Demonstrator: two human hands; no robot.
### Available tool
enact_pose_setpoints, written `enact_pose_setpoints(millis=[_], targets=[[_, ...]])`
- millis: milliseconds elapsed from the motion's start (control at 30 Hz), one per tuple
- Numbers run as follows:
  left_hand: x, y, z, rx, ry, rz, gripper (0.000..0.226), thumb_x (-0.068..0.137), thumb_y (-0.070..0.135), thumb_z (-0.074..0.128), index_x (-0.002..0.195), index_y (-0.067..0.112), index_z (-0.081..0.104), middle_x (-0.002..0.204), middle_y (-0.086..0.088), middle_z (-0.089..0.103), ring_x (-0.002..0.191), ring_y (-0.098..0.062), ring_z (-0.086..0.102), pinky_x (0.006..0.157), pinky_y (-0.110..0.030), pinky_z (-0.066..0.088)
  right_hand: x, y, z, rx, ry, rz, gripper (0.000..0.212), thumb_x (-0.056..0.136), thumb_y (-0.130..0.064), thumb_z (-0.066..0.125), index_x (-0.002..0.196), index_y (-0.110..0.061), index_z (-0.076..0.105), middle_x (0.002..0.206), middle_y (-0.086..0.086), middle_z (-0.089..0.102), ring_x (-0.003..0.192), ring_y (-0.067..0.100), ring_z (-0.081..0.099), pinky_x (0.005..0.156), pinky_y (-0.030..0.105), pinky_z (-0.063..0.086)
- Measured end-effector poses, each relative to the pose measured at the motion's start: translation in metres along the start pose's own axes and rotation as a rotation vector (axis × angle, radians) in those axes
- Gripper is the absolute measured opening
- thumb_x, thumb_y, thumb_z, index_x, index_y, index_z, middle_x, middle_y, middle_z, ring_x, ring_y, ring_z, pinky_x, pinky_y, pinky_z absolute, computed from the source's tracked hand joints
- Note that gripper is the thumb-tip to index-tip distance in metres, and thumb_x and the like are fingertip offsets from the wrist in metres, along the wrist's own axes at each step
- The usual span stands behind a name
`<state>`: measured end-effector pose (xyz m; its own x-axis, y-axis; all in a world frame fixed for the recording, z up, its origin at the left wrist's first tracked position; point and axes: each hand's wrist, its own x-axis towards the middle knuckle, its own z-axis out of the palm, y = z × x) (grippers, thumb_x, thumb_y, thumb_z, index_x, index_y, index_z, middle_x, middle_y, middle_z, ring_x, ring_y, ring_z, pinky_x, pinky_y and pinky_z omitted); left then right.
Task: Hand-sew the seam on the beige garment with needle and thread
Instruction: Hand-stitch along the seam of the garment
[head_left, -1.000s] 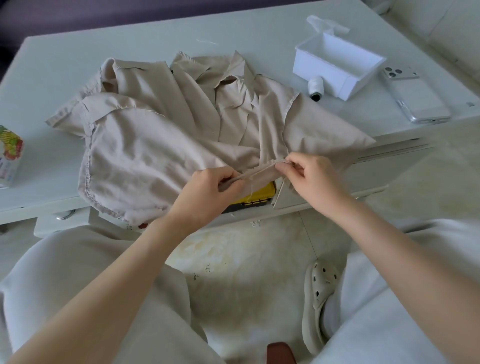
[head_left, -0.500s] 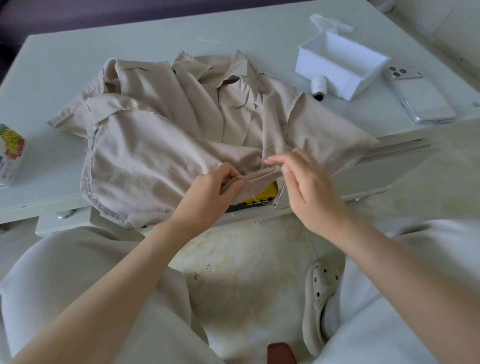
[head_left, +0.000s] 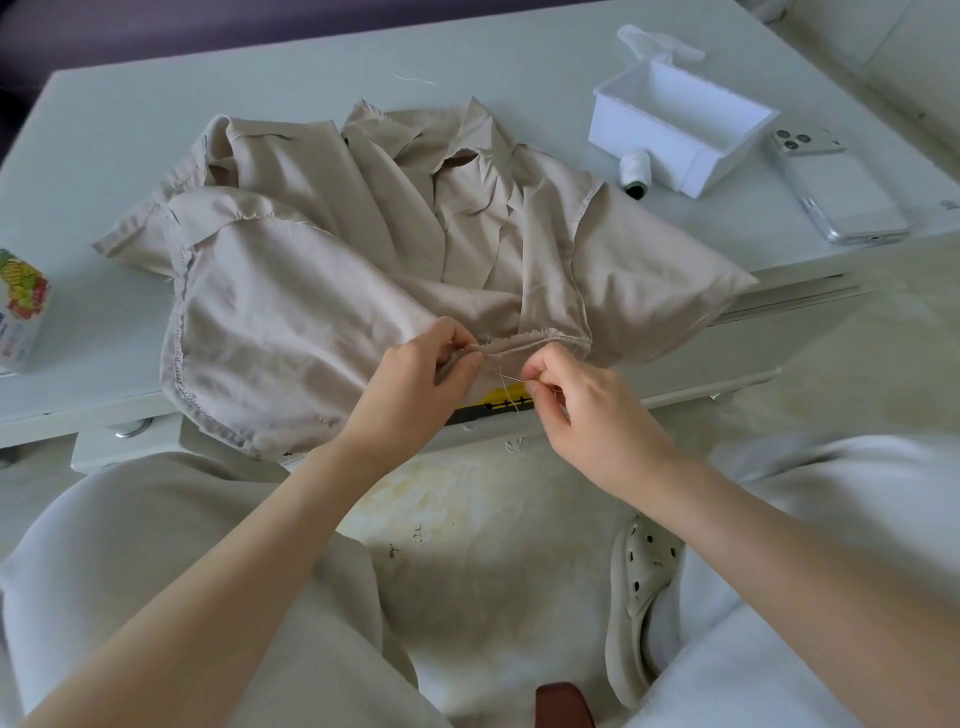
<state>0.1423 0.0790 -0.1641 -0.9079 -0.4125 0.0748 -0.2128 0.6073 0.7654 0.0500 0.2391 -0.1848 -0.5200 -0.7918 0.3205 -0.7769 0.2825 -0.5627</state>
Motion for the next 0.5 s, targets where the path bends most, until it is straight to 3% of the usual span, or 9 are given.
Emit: enact_pose_setpoints(millis=[200, 367, 500], targets=[[-0.0004, -0.0005, -0.0004, -0.001, 0.0, 0.006, 0.008, 0.096, 0.017, 0.054, 0.088, 0.015, 0.055, 0.053, 0.007, 0.042, 0.048, -0.007, 0.038, 0.049, -0.016, 0.031, 0.0002, -0.0003, 0.0008, 0.022, 0.018, 0.018, 0.004, 0.092, -0.006, 0.051, 0.089, -0.006, 0.054, 0.063, 0.001, 0.058, 0.048, 0.01, 0.039, 0.047, 0.03, 0.037], [0.0001, 0.0008, -0.0008, -0.015, 0.004, 0.01, 0.008, 0.095, 0.016, 0.055, 0.087, 0.015, 0.056, 0.053, 0.008, 0.043, 0.049, -0.008, 0.038, 0.049, -0.015, 0.031, 0.0019, -0.002, 0.0034, 0.019, 0.003, 0.012, 0.001, 0.09, -0.005, 0.054, 0.091, -0.005, 0.055, 0.063, -0.001, 0.06, 0.047, 0.006, 0.036, 0.046, 0.026, 0.035], [-0.0006, 0.0021, -0.0017, -0.04, 0.006, 0.015, 0.009, 0.094, 0.015, 0.055, 0.086, 0.016, 0.056, 0.049, 0.012, 0.044, 0.049, -0.007, 0.038, 0.049, -0.014, 0.031, 0.0035, -0.003, 0.0055, -0.012, -0.008, 0.01, 0.003, 0.089, -0.003, 0.056, 0.09, -0.006, 0.054, 0.057, -0.011, 0.047, 0.04, -0.004, 0.031, 0.043, 0.014, 0.022]])
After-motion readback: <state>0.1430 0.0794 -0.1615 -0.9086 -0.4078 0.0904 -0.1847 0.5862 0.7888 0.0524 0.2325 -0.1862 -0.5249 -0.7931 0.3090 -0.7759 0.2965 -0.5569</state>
